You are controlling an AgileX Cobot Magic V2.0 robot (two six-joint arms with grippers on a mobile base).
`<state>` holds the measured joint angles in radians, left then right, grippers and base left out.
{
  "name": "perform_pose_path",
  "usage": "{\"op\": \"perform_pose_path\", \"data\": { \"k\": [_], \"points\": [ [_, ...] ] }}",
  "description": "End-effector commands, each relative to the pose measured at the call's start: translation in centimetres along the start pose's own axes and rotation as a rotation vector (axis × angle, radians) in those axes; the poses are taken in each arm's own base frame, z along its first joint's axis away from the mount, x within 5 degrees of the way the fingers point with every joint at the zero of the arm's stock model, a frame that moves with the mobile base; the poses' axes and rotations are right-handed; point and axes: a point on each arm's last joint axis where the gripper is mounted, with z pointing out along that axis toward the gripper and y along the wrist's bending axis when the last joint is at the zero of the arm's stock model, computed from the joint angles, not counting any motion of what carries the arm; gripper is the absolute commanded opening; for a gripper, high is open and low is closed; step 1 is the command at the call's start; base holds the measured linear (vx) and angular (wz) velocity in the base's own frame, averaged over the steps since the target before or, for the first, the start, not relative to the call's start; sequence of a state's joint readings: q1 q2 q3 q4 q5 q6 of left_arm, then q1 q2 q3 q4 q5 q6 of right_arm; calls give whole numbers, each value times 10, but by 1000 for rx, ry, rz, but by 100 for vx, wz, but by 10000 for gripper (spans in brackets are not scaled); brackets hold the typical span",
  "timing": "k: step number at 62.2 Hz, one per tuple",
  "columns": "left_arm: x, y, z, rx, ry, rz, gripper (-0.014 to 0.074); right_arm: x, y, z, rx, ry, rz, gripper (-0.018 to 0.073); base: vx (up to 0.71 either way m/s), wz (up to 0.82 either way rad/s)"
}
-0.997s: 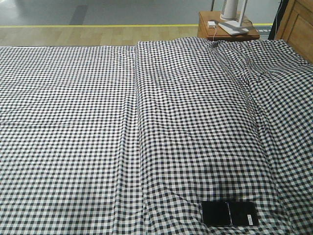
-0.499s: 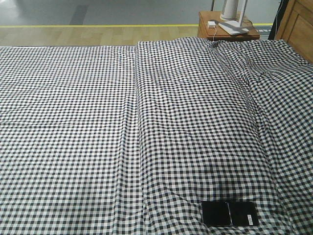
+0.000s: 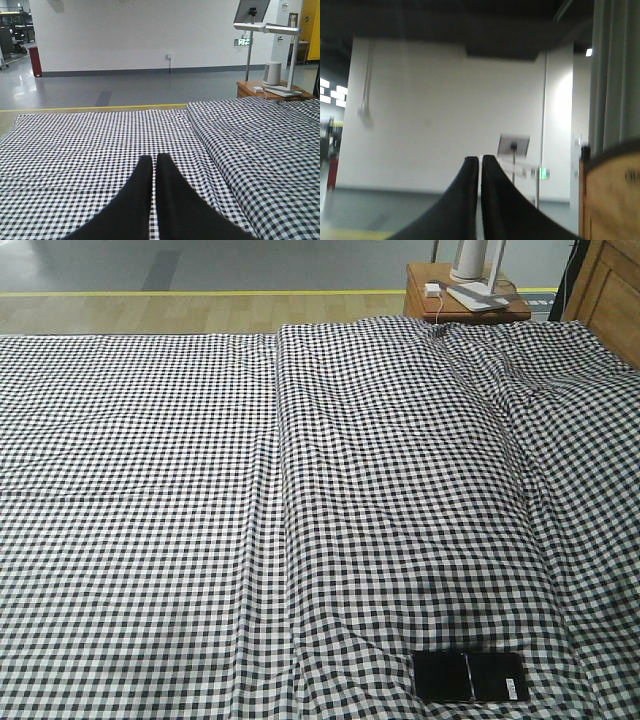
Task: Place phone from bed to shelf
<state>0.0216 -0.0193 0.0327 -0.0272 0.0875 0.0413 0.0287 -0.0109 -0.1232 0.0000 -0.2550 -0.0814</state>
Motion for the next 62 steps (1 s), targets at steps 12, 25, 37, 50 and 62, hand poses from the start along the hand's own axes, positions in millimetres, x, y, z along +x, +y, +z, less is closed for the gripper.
{"op": "perform_pose_path", "data": {
  "k": [12, 25, 37, 50, 62],
  "points": [
    [-15, 1, -2, -6, -104, -18, 1, -92, -7, 28, 10, -107, -24, -5, 0, 0],
    [-15, 1, -2, -6, -104, -18, 1, -113, -9, 76, -9, 135, -15, -1, 0, 0],
    [-15, 1, -2, -6, -104, -18, 1, -97, -9, 122, -34, 469, -12, 34, 0, 0],
    [-15, 1, -2, -6, -104, -18, 1, -53, -5, 149, -59, 776, -13, 199, 0, 0],
    [-15, 1, -2, -6, -104, -18, 1, -24, -3, 157, -73, 959, -12, 510, 0, 0]
  ]
}}
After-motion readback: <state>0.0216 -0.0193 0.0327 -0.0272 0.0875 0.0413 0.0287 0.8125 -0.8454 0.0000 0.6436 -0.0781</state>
